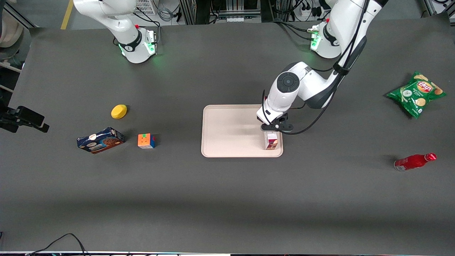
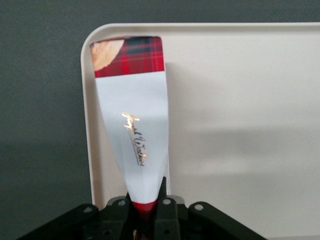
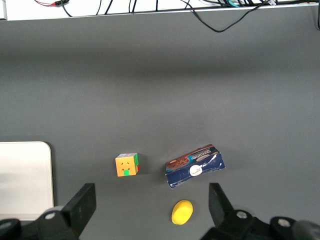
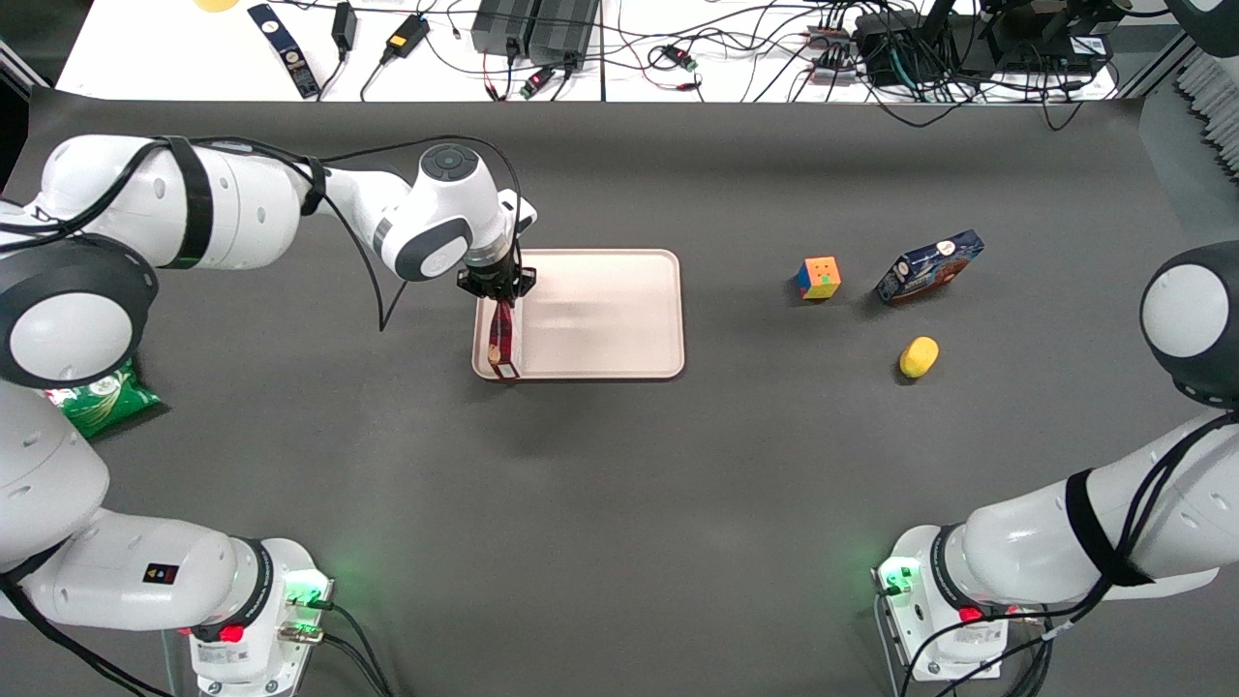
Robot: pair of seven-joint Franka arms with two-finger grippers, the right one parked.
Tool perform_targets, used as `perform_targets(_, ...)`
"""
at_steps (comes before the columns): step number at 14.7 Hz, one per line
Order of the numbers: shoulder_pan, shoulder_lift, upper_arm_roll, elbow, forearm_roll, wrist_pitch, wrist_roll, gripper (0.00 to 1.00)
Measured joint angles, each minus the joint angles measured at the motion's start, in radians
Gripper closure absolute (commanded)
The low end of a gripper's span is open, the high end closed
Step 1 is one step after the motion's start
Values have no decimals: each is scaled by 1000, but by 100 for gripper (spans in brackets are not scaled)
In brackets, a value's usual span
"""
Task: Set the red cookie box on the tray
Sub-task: 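Lower the cookie box onto the tray with the left gripper, then open the left gripper and release the box on the tray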
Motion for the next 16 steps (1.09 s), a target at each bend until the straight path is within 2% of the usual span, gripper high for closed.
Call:
perform_targets(2,0,10,4,3,4,4,0,100)
perform_targets(3,0,14,6,6,5,4,-1,97)
perform_targets(4,0,19,10,10,6,4,-1,84)
perform_targets(5,0,26,15,14,7,4,-1,59)
perform_targets(6,0,31,19,21,9,4,-1,26)
perform_targets(7,0,34,22,26,16,4,-1,0)
perform_targets(16,2,44,31,106,28,-21,-5,0)
